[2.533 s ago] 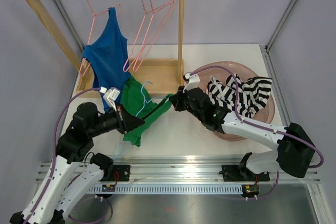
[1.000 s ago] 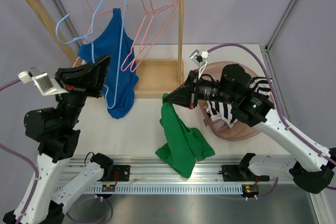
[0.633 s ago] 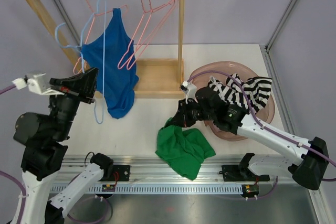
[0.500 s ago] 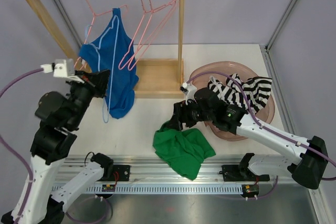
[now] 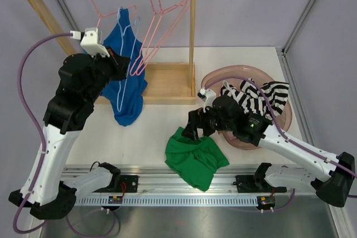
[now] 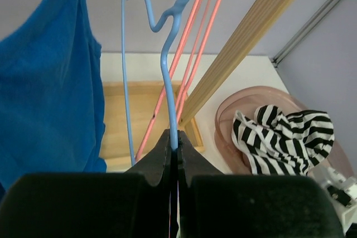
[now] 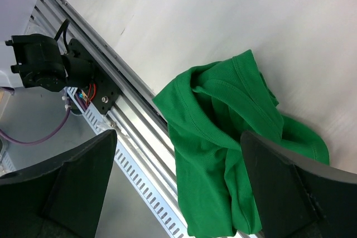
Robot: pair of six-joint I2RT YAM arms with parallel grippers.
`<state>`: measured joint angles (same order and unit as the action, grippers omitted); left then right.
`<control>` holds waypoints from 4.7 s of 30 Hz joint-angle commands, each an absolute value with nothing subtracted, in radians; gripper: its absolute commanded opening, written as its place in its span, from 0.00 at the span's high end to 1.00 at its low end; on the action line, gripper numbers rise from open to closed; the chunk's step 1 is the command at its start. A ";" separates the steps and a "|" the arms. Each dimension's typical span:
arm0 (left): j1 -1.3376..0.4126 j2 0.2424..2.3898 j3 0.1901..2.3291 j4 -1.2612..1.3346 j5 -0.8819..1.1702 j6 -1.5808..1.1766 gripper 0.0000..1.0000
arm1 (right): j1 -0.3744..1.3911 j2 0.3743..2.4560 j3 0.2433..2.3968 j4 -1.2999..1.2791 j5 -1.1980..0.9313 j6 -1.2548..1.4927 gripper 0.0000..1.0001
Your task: Remove the tank top from the hanger
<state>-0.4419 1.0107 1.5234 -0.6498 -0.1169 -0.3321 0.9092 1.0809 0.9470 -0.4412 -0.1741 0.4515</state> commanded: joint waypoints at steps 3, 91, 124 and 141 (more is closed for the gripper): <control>-0.367 1.188 1.745 -0.624 -0.011 -0.296 1.00 | 0.917 1.046 0.930 -0.416 -0.173 0.433 0.01; -0.302 1.023 1.830 -0.882 -0.354 -0.195 0.01 | 0.365 1.589 1.368 -0.649 0.285 0.241 0.35; 0.112 1.592 2.210 -0.845 0.371 -0.071 0.51 | 0.365 0.973 1.187 -0.617 -0.282 0.253 0.00; 0.061 1.551 2.281 -0.775 0.356 -0.219 1.00 | 0.367 0.954 1.190 -0.600 -0.328 0.256 0.01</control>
